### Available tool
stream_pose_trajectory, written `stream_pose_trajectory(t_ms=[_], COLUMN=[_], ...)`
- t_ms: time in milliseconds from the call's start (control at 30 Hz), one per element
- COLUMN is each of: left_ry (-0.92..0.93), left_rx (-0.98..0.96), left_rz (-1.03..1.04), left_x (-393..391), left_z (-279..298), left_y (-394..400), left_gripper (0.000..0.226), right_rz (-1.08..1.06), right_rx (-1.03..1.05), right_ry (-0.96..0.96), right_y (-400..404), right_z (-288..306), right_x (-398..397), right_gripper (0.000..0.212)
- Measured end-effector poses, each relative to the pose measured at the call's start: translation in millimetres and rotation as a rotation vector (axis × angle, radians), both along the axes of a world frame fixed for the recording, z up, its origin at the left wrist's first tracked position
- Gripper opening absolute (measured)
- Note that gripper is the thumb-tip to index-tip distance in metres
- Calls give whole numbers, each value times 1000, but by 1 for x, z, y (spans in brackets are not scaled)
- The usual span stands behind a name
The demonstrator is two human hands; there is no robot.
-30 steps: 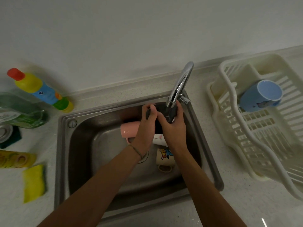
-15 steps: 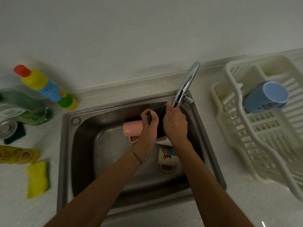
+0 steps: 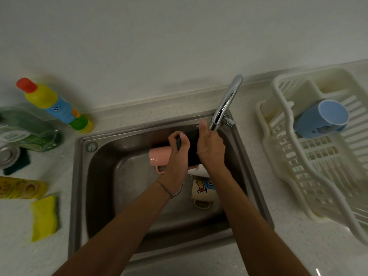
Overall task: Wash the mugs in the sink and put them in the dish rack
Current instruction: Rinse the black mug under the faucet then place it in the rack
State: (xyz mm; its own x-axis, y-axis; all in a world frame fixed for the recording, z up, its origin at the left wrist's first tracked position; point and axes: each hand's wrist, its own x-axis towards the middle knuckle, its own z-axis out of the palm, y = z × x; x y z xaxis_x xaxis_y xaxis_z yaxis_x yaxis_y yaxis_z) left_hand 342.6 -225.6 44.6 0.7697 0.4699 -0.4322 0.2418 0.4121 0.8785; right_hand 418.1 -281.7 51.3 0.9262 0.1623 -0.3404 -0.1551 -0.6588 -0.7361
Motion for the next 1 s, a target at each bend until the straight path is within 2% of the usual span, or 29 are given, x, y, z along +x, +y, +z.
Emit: stream_pose_trajectory(t_ms=[67, 100, 133, 167, 267, 333, 367, 433, 500, 533, 567, 700, 733, 767, 833, 900, 933, 1000], left_ry=[1, -6, -13, -23, -21, -1, -4, -14, -17, -23, -23, -17, -13, -19, -37, -47, -51, -52], left_rx=[-28, -37, -46, -54, -97, -65, -41, 4, -8, -19, -25, -61, -33, 9, 62, 34, 1, -98], left_rz=[60, 82, 92, 85, 48, 64, 75, 84, 80, 75, 70, 22, 16, 21, 24, 21, 30, 56], left_x=[3, 3, 2, 0, -5, -4, -1, 4, 4, 3, 0, -6, -5, -4, -1, 0, -1, -3], left_z=[0, 1, 2, 3, 10, 9, 7, 3, 2, 3, 3, 6, 7, 7, 7, 5, 4, 9], left_y=[-2, -2, -1, 1, 6, 6, 5, 2, 1, 1, 3, 6, 4, 2, -2, -3, -2, 2], left_gripper=[20, 18, 16, 14, 30, 35, 29, 10, 6, 7, 13, 46, 43, 33, 16, 16, 17, 22], right_rz=[176, 197, 181, 126, -34, -86, -93, -12, 133, 133, 94, -128, -146, -162, -128, 3, 24, -49], right_rx=[-152, -130, -80, -3, 184, 194, 188, 91, -31, -29, 17, 380, 390, 376, 263, 62, 52, 210], right_ry=[-321, -420, -421, -349, 141, 276, 247, -28, -316, -331, -271, 297, 321, 282, 57, -197, -250, -143], right_y=[-1, -1, -2, -3, -6, -10, -7, -2, 0, -1, -2, -11, -12, -11, -7, -5, -5, -7], right_z=[-3, -4, -6, -3, 3, 2, 4, 5, 5, 3, 1, -5, -7, -5, -1, -2, -3, -3], right_x=[-15, -22, -26, -25, -2, 10, 7, -12, -32, -34, -30, -2, 1, -2, -19, -34, -38, -31], right_gripper=[43, 39, 38, 41, 43, 39, 40, 47, 53, 51, 46, 32, 33, 33, 38, 50, 50, 42])
